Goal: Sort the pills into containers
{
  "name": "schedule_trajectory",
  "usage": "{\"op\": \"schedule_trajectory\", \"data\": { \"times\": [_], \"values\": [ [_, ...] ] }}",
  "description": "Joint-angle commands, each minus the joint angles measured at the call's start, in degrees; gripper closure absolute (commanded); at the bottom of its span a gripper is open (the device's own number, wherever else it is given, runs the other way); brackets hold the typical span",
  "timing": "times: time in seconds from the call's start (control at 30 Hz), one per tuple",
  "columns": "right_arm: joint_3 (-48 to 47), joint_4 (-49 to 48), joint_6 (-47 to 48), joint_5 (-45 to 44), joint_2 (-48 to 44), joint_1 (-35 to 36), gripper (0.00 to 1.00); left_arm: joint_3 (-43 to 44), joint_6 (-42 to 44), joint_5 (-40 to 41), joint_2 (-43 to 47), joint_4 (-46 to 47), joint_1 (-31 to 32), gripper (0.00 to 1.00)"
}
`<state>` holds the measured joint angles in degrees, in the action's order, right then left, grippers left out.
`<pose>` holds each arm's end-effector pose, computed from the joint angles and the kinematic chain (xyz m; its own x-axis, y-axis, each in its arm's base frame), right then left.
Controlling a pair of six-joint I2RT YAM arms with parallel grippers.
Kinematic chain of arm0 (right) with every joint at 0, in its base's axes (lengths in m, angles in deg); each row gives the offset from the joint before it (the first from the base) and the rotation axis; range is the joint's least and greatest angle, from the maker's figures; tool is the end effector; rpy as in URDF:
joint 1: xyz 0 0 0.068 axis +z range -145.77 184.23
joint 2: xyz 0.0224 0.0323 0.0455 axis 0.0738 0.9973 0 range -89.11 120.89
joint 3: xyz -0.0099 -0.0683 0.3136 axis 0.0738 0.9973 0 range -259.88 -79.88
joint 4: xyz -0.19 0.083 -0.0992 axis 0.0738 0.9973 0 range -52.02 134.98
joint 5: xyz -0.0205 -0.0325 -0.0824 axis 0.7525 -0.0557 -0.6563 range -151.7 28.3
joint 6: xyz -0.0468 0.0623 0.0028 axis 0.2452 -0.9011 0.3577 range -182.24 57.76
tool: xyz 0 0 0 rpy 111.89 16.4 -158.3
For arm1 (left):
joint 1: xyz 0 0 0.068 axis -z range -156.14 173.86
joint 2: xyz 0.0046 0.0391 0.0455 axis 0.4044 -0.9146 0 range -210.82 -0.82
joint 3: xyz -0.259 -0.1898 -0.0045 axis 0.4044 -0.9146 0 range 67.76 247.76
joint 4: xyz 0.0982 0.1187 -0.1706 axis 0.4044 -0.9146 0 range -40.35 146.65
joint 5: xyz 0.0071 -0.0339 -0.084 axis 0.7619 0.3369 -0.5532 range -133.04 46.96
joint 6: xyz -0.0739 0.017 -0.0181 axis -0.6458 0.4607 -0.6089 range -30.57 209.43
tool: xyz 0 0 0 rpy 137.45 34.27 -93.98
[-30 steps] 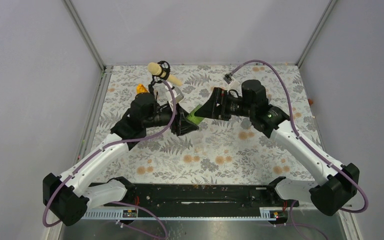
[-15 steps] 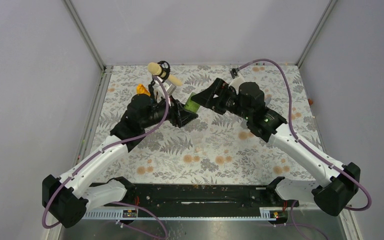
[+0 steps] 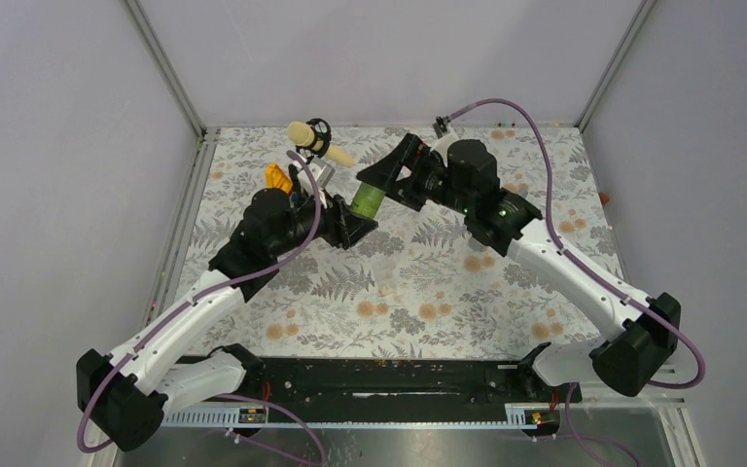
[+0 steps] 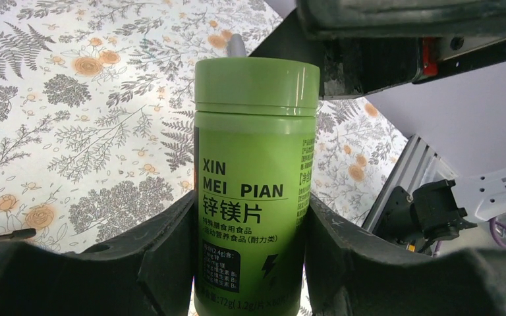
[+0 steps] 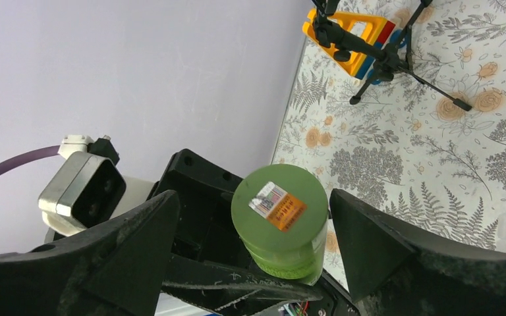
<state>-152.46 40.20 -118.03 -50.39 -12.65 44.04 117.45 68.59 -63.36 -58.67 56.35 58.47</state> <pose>0.2219 0.2018 0.4492 -0.6890 0.4813 -0.5419 -0.3698 0.4096 0.8340 0.1559 -0.1357 0.3883 -0.4031 -0.1272 -0.9063 0.7190 0.5686 -0.3996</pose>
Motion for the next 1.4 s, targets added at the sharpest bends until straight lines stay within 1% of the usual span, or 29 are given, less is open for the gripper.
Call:
{"op": "schedule_trajectory", "data": {
  "times": [0.0, 0.17, 0.27, 0.33, 0.43, 0.5, 0.57, 0.63, 0.7, 0.77, 0.83, 0.87, 0.97, 1.13, 1.17, 1.2, 1.23, 1.27, 1.3, 1.33, 1.37],
  "values": [
    [-5.4, 4.2, 0.8, 2.3, 2.4, 0.7, 0.11, 4.3, 2.0, -0.5, -0.5, 0.4, 0.1, 1.0],
    [-7.0, 6.3, 1.4, 3.9, 3.9, 0.7, 0.25, 5.0, 2.0, -0.4, -0.8, -1.0, 0.1, 1.0],
    [-6.7, 7.1, 1.4, 4.5, 4.0, 0.8, 0.29, 5.3, 1.9, 0.1, -1.1, -1.2, 0.1, 1.0],
    [-6.4, 7.7, 1.6, 4.4, 4.0, 0.8, 0.34, 5.5, 1.9, -0.1, -1.2, -1.2, 0.1, 1.0],
    [-6.4, 8.6, 1.9, 5.0, 4.3, 0.7, 0.53, 6.0, 1.5, -0.3, -1.5, -1.5, 0.1, 1.0],
    [-6.1, 7.5, 2.1, 5.9, 4.1, 0.7, 0.63, 6.6, 0.8, -0.6, -1.7, -2.0, 0.0, 1.0],
    [-5.5, 5.1, 4.0, 7.6, 3.6, 0.5, 0.7, 7.0, -0.6, -2.4, -1.8, -1.9, -0.4, 1.0],
    [-4.0, 1.1, 5.7, 10.9, 2.6, -0.5, 0.75, 8.1, -2.2, -6.0, -2.4, -2.0, -1.1, 1.0],
    [-1.2, -5.9, 6.9, 15.9, 1.0, -2.2, 0.79, 9.4, -4.8, -11.4, -3.5, -2.2, -2.2, 1.0],
    [2.4, -14.7, 7.1, 23.3, -0.4, -4.4, 0.85, 10.7, -7.4, -19.3, -4.9, -1.3, -3.3, 1.0],
    [5.2, -22.5, 6.7, 30.0, -1.2, -6.6, 1.0, 12.3, -10.4, -26.6, -6.4, -0.7, -4.0, 1.0],
    [5.2, -24.3, 6.8, 32.5, -1.2, -7.7, 1.0, 12.6, -11.8, -28.6, -6.6, 0.0, -4.1, 1.0],
    [2.8, -22.6, 9.1, 39.4, -0.8, -9.2, 1.0, 12.4, -15.2, -31.3, -6.2, 3.9, -4.6, 1.0],
    [0.5, -27.3, 9.0, 50.6, 0.2, -9.6, 1.0, 12.4, -20.0, -35.2, -6.9, 8.8, -5.5, 1.0],
    [-0.7, -26.1, 9.5, 50.8, 0.4, -9.7, 1.0, 12.4, -20.2, -34.6, -7.0, 8.9, -5.7, 1.0],
    [-2.2, -22.9, 11.2, 49.2, 0.6, -9.7, 1.0, 12.7, -19.4, -33.4, -7.1, 7.7, -5.9, 1.0],
    [-4.0, -17.4, 13.8, 43.7, 0.5, -9.6, 0.97, 13.3, -17.5, -31.9, -7.1, 5.4, -6.0, 1.0],
    [-6.3, -10.2, 16.6, 37.1, 0.5, -9.2, 0.66, 14.1, -14.8, -29.5, -7.0, 2.6, -6.0, 1.0],
    [-8.2, -5.0, 19.5, 31.5, 0.7, -8.4, 0.38, 14.8, -12.3, -27.3, -7.0, -0.3, -6.0, 1.0],
    [-9.9, 0.9, 20.6, 23.6, 0.8, -7.3, 0.2, 15.4, -9.6, -25.3, -7.0, -2.6, -6.0, 1.0],
    [-10.9, 3.8, 21.4, 19.2, 0.9, -6.0, 0.12, 16.0, -7.3, -23.7, -6.9, -4.5, -6.1, 1.0]
  ]
}}
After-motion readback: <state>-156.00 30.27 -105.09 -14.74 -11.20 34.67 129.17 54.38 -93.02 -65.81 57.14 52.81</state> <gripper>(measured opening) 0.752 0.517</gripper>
